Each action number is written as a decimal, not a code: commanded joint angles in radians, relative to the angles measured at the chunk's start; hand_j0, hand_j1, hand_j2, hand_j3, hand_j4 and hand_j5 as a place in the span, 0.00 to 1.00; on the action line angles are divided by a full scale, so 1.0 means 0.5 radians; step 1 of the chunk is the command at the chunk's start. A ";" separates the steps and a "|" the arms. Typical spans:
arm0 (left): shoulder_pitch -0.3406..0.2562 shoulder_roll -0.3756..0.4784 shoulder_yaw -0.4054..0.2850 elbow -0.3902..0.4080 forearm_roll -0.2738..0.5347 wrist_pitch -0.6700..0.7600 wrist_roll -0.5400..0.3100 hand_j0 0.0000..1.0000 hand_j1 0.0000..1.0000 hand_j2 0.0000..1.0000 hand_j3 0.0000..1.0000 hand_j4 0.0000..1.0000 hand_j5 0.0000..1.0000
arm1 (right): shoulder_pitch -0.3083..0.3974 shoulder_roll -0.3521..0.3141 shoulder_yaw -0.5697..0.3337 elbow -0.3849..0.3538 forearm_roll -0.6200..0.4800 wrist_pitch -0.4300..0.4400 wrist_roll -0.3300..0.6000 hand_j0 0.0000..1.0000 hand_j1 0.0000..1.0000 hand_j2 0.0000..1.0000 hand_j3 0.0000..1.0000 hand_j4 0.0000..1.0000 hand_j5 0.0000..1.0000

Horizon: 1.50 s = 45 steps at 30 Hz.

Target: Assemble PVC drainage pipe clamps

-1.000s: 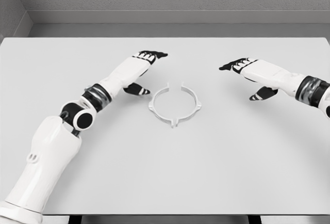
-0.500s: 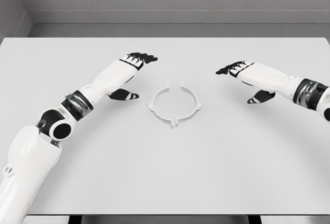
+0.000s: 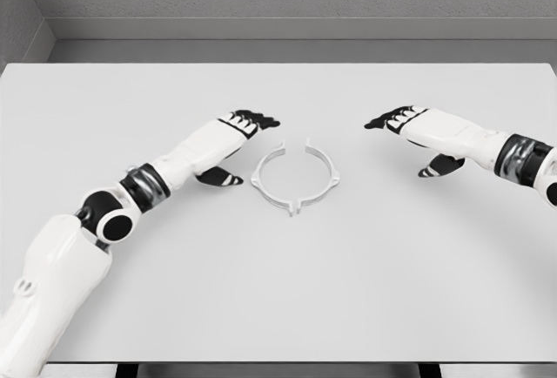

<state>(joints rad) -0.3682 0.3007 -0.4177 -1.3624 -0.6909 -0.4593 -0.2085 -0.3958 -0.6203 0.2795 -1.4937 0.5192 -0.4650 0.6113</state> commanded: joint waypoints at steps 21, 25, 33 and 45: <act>-0.052 -0.052 -0.036 0.086 0.004 0.004 0.000 1.00 1.00 1.00 1.00 1.00 1.00 | -0.003 -0.005 0.033 -0.004 -0.011 0.007 -0.001 1.00 1.00 1.00 1.00 1.00 1.00; -0.052 -0.055 -0.036 0.089 0.004 0.004 0.000 1.00 1.00 1.00 1.00 1.00 1.00 | -0.003 -0.005 0.033 -0.004 -0.008 0.007 -0.001 1.00 1.00 1.00 1.00 1.00 1.00; -0.067 -0.089 -0.036 0.096 0.001 0.007 0.000 1.00 1.00 1.00 1.00 1.00 1.00 | -0.003 -0.005 0.033 -0.004 -0.008 0.007 -0.001 1.00 1.00 1.00 1.00 1.00 1.00; -0.104 -0.147 -0.039 0.151 -0.002 0.007 0.000 1.00 1.00 1.00 1.00 1.00 1.00 | 0.003 -0.011 0.036 -0.010 -0.011 0.004 -0.001 1.00 1.00 1.00 1.00 1.00 1.00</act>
<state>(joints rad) -0.4203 0.2330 -0.4374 -1.2874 -0.6982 -0.4563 -0.2091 -0.3942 -0.6237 0.2978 -1.4978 0.5188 -0.4649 0.6113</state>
